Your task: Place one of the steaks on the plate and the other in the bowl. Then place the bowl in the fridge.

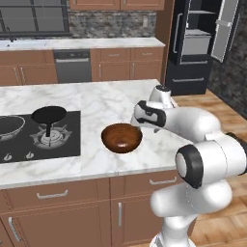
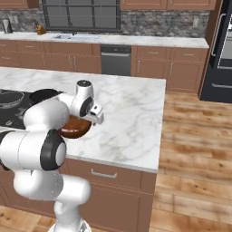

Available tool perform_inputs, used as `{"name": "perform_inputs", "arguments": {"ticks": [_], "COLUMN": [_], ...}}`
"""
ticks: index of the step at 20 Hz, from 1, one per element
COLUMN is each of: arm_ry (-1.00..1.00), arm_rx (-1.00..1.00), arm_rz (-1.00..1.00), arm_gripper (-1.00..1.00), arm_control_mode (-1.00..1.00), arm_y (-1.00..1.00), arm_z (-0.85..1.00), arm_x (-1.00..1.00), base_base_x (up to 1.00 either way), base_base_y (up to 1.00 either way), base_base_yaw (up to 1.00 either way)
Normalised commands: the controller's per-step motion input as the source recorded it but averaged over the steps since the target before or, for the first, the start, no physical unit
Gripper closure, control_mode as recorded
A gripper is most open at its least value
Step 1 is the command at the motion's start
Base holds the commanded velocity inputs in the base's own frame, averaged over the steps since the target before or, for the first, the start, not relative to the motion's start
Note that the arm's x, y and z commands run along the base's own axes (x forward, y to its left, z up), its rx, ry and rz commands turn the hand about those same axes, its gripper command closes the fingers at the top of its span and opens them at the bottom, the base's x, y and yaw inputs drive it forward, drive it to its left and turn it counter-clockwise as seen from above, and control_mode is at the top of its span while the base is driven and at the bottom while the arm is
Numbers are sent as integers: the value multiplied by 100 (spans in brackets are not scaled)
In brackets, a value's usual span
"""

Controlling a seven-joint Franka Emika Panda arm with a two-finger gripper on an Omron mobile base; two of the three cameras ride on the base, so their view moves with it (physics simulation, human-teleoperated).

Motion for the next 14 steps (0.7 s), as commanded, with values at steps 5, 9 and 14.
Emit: {"name": "perform_inputs", "arguments": {"ticks": [5, 9, 14], "arm_ry": [0, 0, 0], "arm_rx": [0, 0, 0], "arm_rz": [0, 0, 0], "arm_gripper": [-100, -100, -100], "arm_control_mode": [-100, -100, -100], "arm_y": [3, 10, 0], "arm_z": [-54, -20, -8], "arm_x": [26, 36, 27], "base_base_x": [0, 0, 0], "base_base_y": [0, 0, 0], "base_base_yaw": [0, 0, 0]}}
